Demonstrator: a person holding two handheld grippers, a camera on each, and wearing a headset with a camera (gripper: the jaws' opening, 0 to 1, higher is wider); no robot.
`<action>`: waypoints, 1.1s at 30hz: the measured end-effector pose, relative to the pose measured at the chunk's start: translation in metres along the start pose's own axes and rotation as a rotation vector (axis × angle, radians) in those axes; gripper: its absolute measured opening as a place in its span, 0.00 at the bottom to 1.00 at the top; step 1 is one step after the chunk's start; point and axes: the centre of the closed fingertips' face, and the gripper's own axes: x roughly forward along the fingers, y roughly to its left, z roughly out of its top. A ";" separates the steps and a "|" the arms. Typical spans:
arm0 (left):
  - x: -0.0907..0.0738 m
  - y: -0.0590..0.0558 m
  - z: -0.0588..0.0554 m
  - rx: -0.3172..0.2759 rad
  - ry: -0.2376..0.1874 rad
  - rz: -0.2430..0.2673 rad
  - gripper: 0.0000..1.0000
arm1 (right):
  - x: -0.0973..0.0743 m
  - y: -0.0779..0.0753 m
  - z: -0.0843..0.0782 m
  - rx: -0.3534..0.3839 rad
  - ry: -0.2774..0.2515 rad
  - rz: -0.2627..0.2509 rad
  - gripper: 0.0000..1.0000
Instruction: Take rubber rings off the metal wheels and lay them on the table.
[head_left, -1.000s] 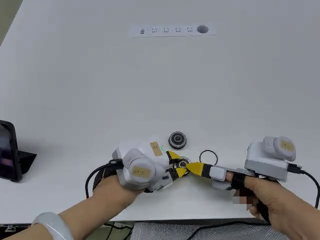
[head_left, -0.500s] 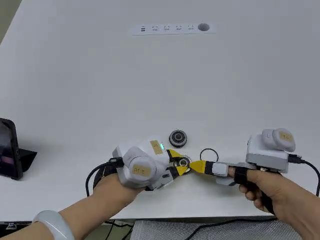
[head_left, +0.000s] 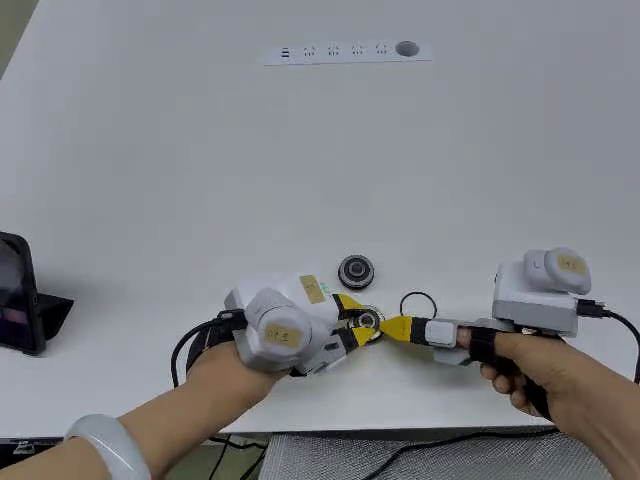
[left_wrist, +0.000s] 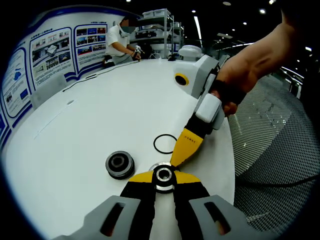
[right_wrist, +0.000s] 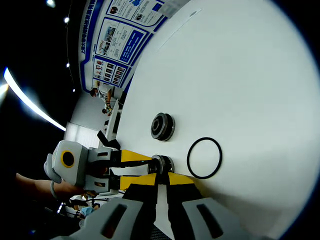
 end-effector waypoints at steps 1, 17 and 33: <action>0.000 0.000 0.000 -0.001 0.000 0.000 0.13 | 0.000 0.000 0.000 0.002 -0.002 0.002 0.08; 0.000 -0.001 0.001 -0.002 -0.001 0.000 0.13 | -0.003 0.001 0.002 -0.023 -0.012 -0.007 0.02; 0.000 -0.001 0.002 -0.003 -0.001 0.000 0.13 | 0.000 0.005 0.003 -0.045 -0.006 -0.009 0.02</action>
